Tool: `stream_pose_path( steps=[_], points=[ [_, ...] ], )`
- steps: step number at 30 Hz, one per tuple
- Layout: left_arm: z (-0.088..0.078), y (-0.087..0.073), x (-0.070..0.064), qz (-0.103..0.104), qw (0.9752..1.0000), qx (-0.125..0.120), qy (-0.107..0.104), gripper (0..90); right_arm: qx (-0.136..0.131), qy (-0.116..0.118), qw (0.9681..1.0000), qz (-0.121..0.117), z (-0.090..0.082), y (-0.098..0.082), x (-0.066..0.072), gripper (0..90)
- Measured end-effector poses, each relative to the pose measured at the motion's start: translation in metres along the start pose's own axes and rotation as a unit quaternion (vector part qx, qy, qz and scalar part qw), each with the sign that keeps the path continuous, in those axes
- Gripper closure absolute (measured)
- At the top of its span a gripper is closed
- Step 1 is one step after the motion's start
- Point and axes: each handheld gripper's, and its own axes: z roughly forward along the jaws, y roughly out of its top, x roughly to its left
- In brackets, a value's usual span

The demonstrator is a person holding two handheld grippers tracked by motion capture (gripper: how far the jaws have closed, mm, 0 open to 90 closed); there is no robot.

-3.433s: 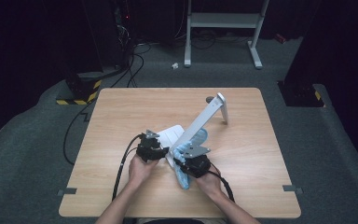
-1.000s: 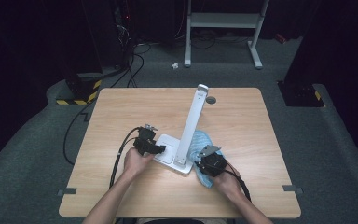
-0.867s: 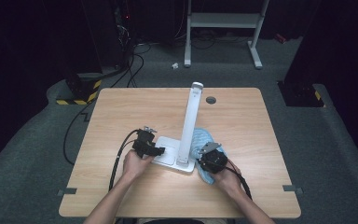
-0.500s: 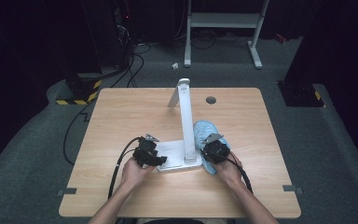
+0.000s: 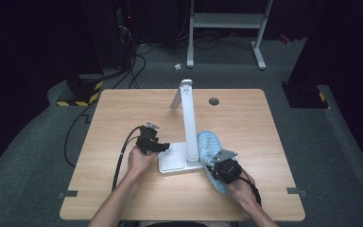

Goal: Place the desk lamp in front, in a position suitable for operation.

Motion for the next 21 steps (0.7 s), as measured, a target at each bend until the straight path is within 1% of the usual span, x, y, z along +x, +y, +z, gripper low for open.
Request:
stream_pose_path(
  steps=[2, 3, 4, 5, 7, 9, 12, 13, 14, 16, 21],
  points=[
    [0.006, 0.0, -0.001, 0.006, 0.9999, 0.006, -0.008, 38.2, 0.007, 0.003, 0.9999, -0.007, 0.003, -0.003, 0.007, 70.7],
    [0.008, 0.0, -0.002, 0.0, 0.9997, 0.004, -0.023, 38.7, 0.007, 0.003, 0.9999, -0.009, 0.005, -0.003, 0.009, 70.5],
    [0.008, 0.0, -0.002, -0.001, 0.9996, 0.005, -0.03, 41.0, 0.01, 0.002, 0.9999, -0.012, 0.007, -0.002, 0.011, 70.3],
    [0.008, 0.0, -0.003, 0.003, 0.9996, 0.006, -0.026, 40.0, 0.011, 0.002, 0.9999, -0.013, 0.009, -0.001, 0.011, 70.2],
    [0.006, -0.002, -0.004, 0.002, 0.9995, 0.009, -0.029, 40.1, 0.013, 0.004, 0.9999, -0.007, 0.014, 0.001, 0.009, 69.9],
    [0.003, -0.005, -0.005, 0.002, 0.9995, 0.01, -0.031, 40.8, 0.013, 0.0, 0.9999, -0.001, 0.016, 0.002, 0.006, 69.9],
    [-0.002, -0.015, -0.01, -0.004, 0.9986, 0.008, -0.052, 46.3, 0.013, -0.008, 0.9998, 0.012, 0.018, 0.001, -0.002, 69.7],
    [-0.004, -0.019, -0.014, -0.003, 0.9982, 0.008, -0.06, 48.9, 0.013, -0.009, 0.9998, 0.014, 0.018, 0.001, -0.005, 69.6],
    [-0.005, -0.021, -0.017, -0.002, 0.998, 0.007, -0.062, 51.0, 0.013, -0.011, 0.9997, 0.018, 0.019, 0.001, -0.008, 69.6],
    [-0.009, -0.028, -0.027, 0.009, 0.998, 0.006, -0.062, 52.9, 0.015, -0.013, 0.9995, 0.025, 0.021, 0.002, -0.013, 69.5],
    [-0.011, -0.04, -0.048, 0.018, 0.9975, -0.004, -0.068, 54.1, 0.013, -0.015, 0.9991, 0.038, 0.025, 0.003, -0.022, 69.4]
  ],
)
